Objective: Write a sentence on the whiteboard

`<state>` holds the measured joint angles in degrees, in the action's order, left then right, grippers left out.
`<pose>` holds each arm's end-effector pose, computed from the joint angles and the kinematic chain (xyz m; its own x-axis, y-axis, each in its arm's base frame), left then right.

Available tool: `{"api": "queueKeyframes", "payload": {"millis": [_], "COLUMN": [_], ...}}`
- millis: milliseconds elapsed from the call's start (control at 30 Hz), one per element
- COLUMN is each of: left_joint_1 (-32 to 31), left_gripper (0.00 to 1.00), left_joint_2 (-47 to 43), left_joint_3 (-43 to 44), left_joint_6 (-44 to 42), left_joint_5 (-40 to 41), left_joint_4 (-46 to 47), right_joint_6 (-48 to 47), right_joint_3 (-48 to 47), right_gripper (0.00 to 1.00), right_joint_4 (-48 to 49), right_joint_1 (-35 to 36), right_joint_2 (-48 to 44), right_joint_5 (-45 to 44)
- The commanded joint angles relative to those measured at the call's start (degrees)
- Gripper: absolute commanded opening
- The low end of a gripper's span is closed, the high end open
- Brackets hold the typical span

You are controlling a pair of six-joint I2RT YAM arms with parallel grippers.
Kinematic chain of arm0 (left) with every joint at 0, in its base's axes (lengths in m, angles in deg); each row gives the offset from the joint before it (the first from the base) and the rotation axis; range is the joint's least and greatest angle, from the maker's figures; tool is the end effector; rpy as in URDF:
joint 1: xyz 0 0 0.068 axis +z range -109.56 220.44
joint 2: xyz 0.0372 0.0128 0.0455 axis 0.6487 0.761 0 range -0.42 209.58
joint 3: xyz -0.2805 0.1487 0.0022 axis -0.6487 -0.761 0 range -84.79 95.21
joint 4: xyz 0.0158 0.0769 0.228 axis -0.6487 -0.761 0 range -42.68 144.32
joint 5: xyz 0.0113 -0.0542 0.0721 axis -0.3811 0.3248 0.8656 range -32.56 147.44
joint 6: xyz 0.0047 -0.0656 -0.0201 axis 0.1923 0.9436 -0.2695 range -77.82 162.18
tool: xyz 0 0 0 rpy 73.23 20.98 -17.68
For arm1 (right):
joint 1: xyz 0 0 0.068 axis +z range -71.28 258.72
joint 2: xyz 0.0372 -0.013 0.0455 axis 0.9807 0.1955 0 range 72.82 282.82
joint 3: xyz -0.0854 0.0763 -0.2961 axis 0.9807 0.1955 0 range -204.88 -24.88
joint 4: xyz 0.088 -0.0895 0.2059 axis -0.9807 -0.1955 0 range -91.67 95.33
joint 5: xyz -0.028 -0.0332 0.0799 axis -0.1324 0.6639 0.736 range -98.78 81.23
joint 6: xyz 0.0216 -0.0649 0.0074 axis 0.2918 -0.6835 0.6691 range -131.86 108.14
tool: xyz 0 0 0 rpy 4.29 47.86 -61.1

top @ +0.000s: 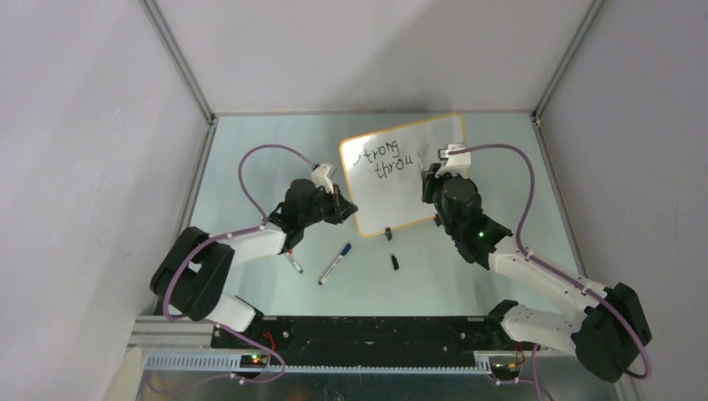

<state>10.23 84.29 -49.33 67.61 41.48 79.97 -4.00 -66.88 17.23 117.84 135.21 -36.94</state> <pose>0.2509 -0.1639 0.2412 -0.6137 -0.1204 -0.7803 0.4852 0.7222 -0.4930 0.1936 0.1236 0.3484 -0.1401 0.0416 -0.9893 -0.1765 0.9821 0.0663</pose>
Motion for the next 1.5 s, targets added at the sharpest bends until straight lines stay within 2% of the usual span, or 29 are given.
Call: {"api": "queueKeyframes", "payload": {"millis": [0,1133,1400,1467], "left_joint_1": [-0.5,-0.4,-0.5,-0.5], "left_gripper": [0.00,0.00,0.00,0.00], "left_joint_2": [-1.5,-2.2,-2.0,-2.0], "left_joint_3": [0.1,-0.3,-0.5,-0.6], "left_joint_6": [-2.8,-3.0,-2.8,-2.6], "left_joint_5": [3.1,3.9,3.9,3.7], "left_joint_4": [0.7,0.7,1.1,1.3], "right_joint_6": [-0.4,-1.8,-1.5,0.6], "right_joint_3": [0.3,1.7,1.2,-0.3], "right_gripper": [0.00,0.00,0.00,0.00], "right_joint_4": [3.6,6.1,4.6,1.7], "right_joint_1": [0.5,1.8,1.2,0.0], "right_joint_2": [1.1,-0.5,-2.0,-2.2], "right_joint_5": [-2.0,-4.8,-2.6,1.1]}}
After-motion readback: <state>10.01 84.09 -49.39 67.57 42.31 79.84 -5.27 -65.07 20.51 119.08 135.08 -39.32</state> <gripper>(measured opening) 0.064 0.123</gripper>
